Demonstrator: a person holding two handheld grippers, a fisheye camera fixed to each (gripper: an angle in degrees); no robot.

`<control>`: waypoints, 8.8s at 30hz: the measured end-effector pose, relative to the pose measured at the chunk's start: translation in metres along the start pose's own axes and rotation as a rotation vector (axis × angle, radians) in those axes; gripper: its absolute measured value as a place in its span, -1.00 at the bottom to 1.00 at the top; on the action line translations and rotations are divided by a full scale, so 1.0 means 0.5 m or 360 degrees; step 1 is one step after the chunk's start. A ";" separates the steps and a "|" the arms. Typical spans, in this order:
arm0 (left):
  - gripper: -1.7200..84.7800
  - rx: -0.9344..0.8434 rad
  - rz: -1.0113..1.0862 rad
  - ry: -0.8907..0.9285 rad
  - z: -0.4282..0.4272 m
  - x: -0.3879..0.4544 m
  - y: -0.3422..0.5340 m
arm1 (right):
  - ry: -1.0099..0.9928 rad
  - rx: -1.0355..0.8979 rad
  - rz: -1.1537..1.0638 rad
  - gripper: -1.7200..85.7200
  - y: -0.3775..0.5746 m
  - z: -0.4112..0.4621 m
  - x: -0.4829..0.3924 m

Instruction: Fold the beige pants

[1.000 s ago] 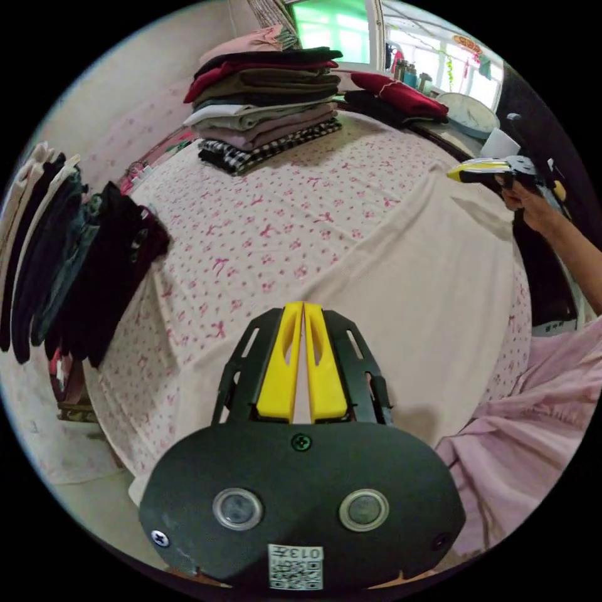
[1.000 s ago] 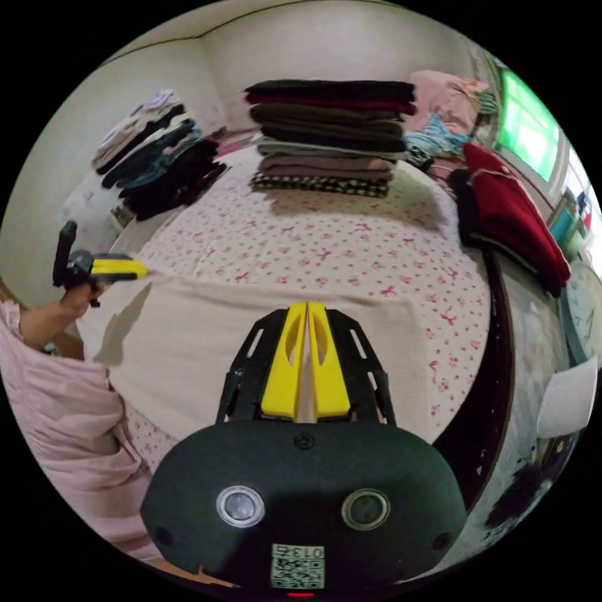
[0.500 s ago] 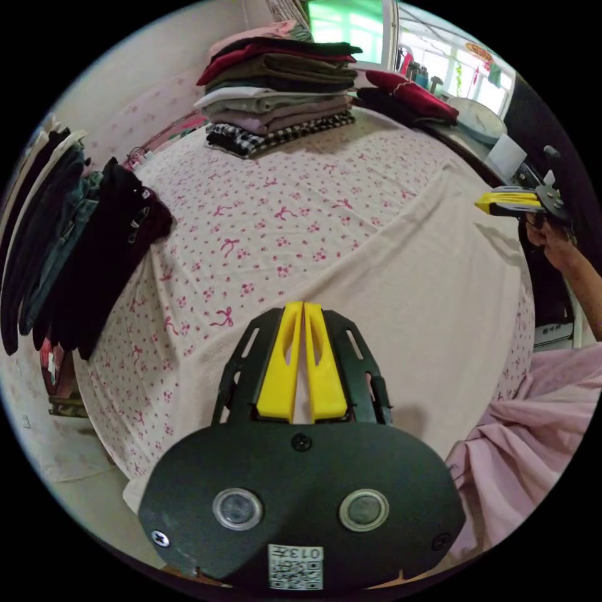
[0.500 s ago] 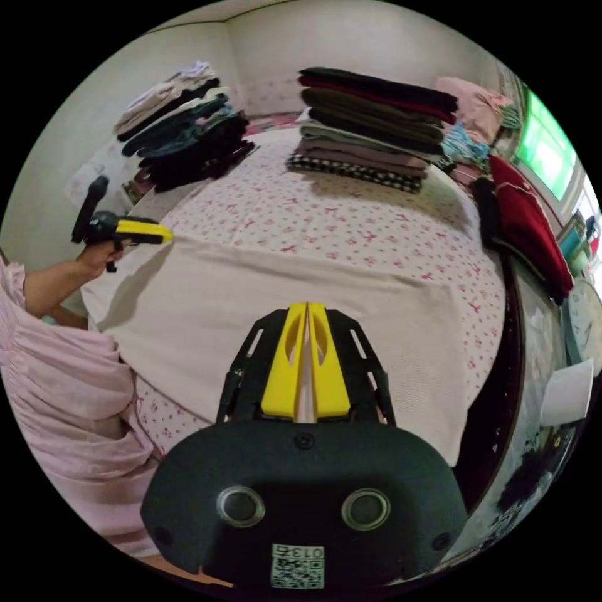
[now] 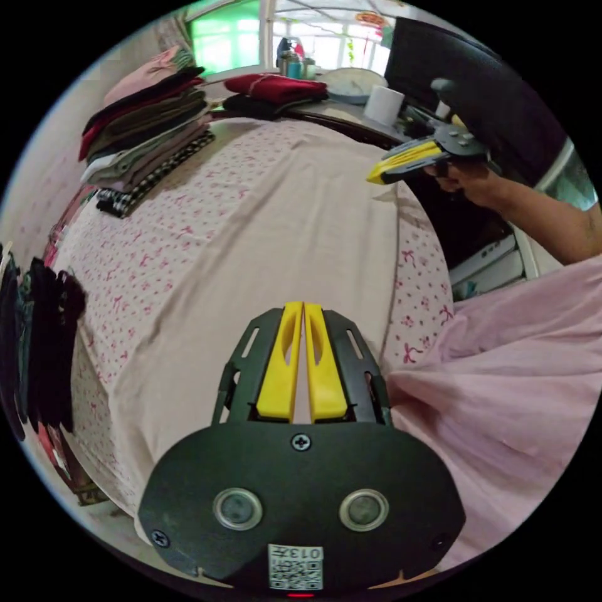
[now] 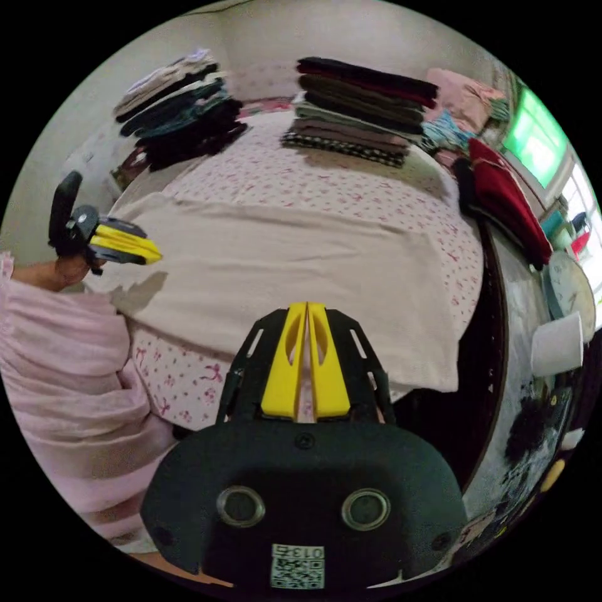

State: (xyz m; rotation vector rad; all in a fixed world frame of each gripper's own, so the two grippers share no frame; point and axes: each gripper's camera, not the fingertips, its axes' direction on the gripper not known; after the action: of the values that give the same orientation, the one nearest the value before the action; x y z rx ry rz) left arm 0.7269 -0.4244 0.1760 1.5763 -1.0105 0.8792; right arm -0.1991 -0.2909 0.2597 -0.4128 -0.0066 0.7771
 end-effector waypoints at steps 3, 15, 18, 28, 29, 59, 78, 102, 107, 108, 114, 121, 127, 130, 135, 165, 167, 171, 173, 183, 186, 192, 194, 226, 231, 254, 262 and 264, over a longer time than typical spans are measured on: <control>-0.97 -0.0084 0.0091 0.0013 0.044 0.061 -0.011 | 0.0044 -0.0059 -0.0154 -0.96 0.036 0.024 -0.061; -0.96 -0.0057 0.0194 -0.0006 0.051 0.058 -0.156 | 0.0227 0.0101 0.0370 -0.95 0.168 -0.027 0.116; -0.96 -0.0175 0.0223 0.0006 0.096 0.039 -0.208 | 0.0225 -0.0018 0.0448 -0.95 0.199 0.007 0.163; -0.80 0.0065 0.0131 0.0273 0.124 -0.093 -0.441 | 0.0034 0.0400 0.0998 -0.75 0.391 -0.101 0.360; -0.78 0.0099 0.0131 0.0339 0.138 -0.105 -0.486 | 0.0002 0.0422 0.1042 -0.74 0.401 -0.100 0.372; -0.94 0.0231 0.0357 0.0781 0.096 -0.248 -0.589 | -0.0467 0.0529 0.0599 -0.93 0.245 -0.140 0.302; -0.94 0.0341 -0.0400 0.0549 -0.143 -0.495 0.158 | -0.0787 -0.0080 -0.0721 -0.92 -0.241 0.029 -0.498; -0.66 0.0184 -0.0924 0.0782 -0.246 -0.499 0.477 | -0.0257 0.0028 -0.0714 -0.77 -0.599 0.033 -0.604; -0.66 0.0128 -0.0978 0.0683 -0.269 -0.488 0.471 | -0.0256 -0.0149 -0.0857 -0.76 -0.718 0.082 -0.556; -0.66 0.0113 -0.0964 0.0670 -0.273 -0.485 0.469 | -0.0260 -0.0174 -0.0946 -0.76 -0.738 0.094 -0.566; -0.65 0.0068 -0.0917 0.0474 -0.325 -0.469 0.466 | -0.0344 -0.0330 -0.1213 -0.75 -0.795 0.148 -0.624; -0.88 -0.0015 -0.0923 0.0430 -0.340 -0.457 0.477 | -0.0341 -0.0484 -0.1267 -0.85 -0.808 0.173 -0.640; -0.90 0.0128 -0.0926 0.0291 -0.451 -0.440 0.530 | -0.0187 -0.0268 -0.1326 -0.89 -0.786 0.081 -0.642; -0.89 0.0133 -0.1021 0.0214 -0.460 -0.460 0.578 | -0.0194 -0.0129 -0.1208 -0.88 -0.776 0.076 -0.634; -0.83 0.0166 -0.1247 0.0480 -0.429 -0.497 0.646 | -0.0084 -0.0235 -0.1002 -0.88 -0.754 0.119 -0.617; -0.89 0.0268 -0.1407 0.0640 -0.572 -0.348 0.808 | -0.0173 -0.0300 -0.0229 -0.81 -0.257 -0.007 -0.396; -0.89 0.0266 -0.1387 0.0544 -0.596 -0.340 0.810 | -0.0153 -0.0364 -0.0253 -0.86 -0.248 -0.001 -0.388; -0.85 0.0186 -0.1414 0.0551 -0.577 -0.332 0.825 | -0.0176 -0.0352 -0.0234 -0.91 -0.213 -0.006 -0.361; -0.82 0.0151 -0.1438 0.0629 -0.549 -0.321 0.830 | -0.0159 -0.0310 -0.0219 -0.91 -0.196 -0.011 -0.347; -0.77 0.0386 -0.1343 0.0376 -0.662 -0.370 0.782 | -0.0157 -0.0016 -0.0279 -0.90 -0.293 -0.084 -0.307; -0.73 0.0360 -0.1247 0.0282 -0.647 -0.417 0.708 | -0.0115 0.0012 -0.0317 -0.88 -0.364 -0.058 -0.325; -0.69 0.0256 -0.1225 0.0383 -0.569 -0.506 0.615 | -0.0169 -0.0056 -0.0206 -0.80 -0.461 0.000 -0.317; -0.76 0.0163 -0.1254 0.0460 -0.534 -0.519 0.596 | -0.0142 -0.0086 -0.0153 -0.81 -0.470 0.019 -0.311; -0.81 0.0107 -0.1448 0.0637 -0.584 -0.247 0.666 | -0.0187 -0.0457 -0.0650 -0.95 -0.356 0.008 -0.522; -0.79 0.0256 -0.1537 0.0679 -0.594 -0.219 0.689 | -0.0125 -0.0423 -0.0670 -0.95 -0.370 -0.015 -0.546; -0.96 0.0209 -0.0729 -0.0145 -0.681 -0.185 0.400 | 0.0021 -0.0097 -0.0551 -0.95 -0.625 0.010 -0.657; -0.97 0.0111 -0.1011 -0.0023 -0.643 -0.294 0.438 | -0.0201 -0.0208 -0.0364 -0.95 -0.742 0.102 -0.642; -0.97 0.0124 -0.1005 -0.0134 -0.679 -0.276 0.457 | -0.0122 -0.0135 -0.0345 -0.95 -0.738 0.074 -0.648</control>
State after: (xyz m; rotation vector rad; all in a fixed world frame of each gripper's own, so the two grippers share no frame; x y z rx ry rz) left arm 0.4467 -0.0973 0.2051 1.8570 -0.4778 0.4174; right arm -0.1865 -0.7338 0.4749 -0.4543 -0.1543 0.5799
